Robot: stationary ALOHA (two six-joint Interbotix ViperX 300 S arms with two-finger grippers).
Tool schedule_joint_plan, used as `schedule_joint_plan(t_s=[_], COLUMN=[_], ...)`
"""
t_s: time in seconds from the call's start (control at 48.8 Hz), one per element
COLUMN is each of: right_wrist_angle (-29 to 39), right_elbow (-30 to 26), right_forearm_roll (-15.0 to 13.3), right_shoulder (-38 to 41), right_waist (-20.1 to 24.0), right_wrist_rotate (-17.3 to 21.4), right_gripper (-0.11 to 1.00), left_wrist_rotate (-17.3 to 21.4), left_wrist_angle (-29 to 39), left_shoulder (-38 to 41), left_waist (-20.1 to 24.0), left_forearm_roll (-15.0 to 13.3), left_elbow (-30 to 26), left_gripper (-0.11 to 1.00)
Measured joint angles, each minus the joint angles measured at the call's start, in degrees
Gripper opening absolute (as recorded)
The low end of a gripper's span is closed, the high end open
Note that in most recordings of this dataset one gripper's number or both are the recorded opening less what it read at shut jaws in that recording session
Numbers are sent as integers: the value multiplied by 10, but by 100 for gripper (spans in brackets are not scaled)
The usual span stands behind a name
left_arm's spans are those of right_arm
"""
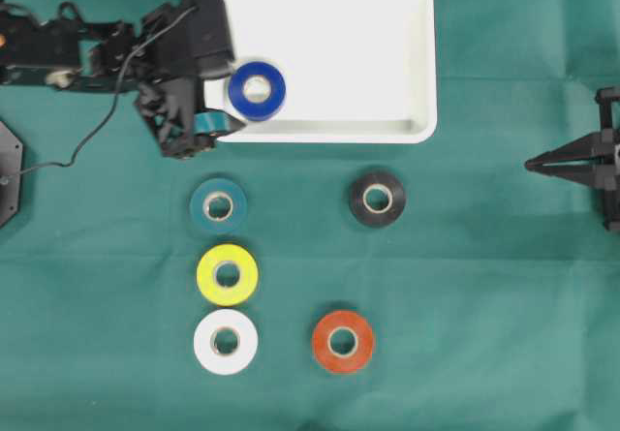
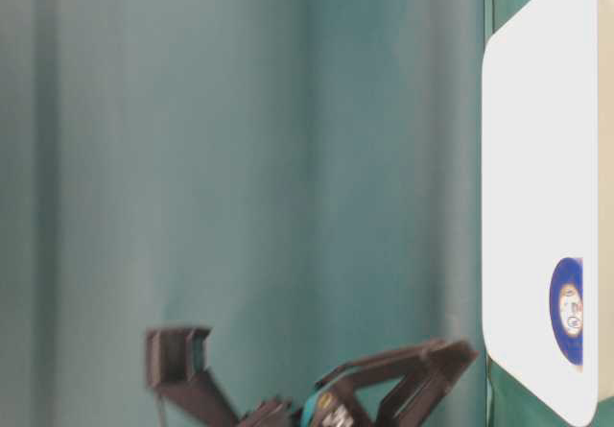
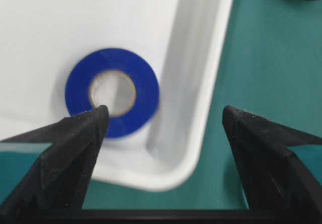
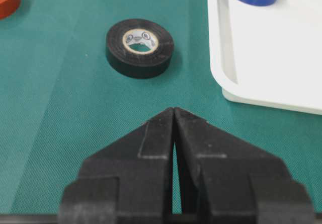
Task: Put the tape into the white case with the left arm.
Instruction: 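Open the left gripper, release the blue tape, and withdraw, then move the left gripper over the yellow tape roll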
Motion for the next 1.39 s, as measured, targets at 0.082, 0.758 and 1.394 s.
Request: schedule_joint_plan(t_s=[0.082,0.758,1.394], right_wrist_angle=[1,1,0], right_elbow=[0,0,1], right_forearm_roll=[0,0,0], right_shoulder=[-1,-3,-3], right_waist=[0,0,0], right_wrist_rotate=[-1,0,0], right_gripper=[-9,-9,-9], left_wrist_rotate=[0,-3,-2], left_wrist_angle=[-1,-45,-46], left_shoulder=[-25,-117,-120], left_waist=[-4,-21,-116], left_forearm_roll=[-1,0,0], left_elbow=[16,98,115], left_gripper=[94,94,94])
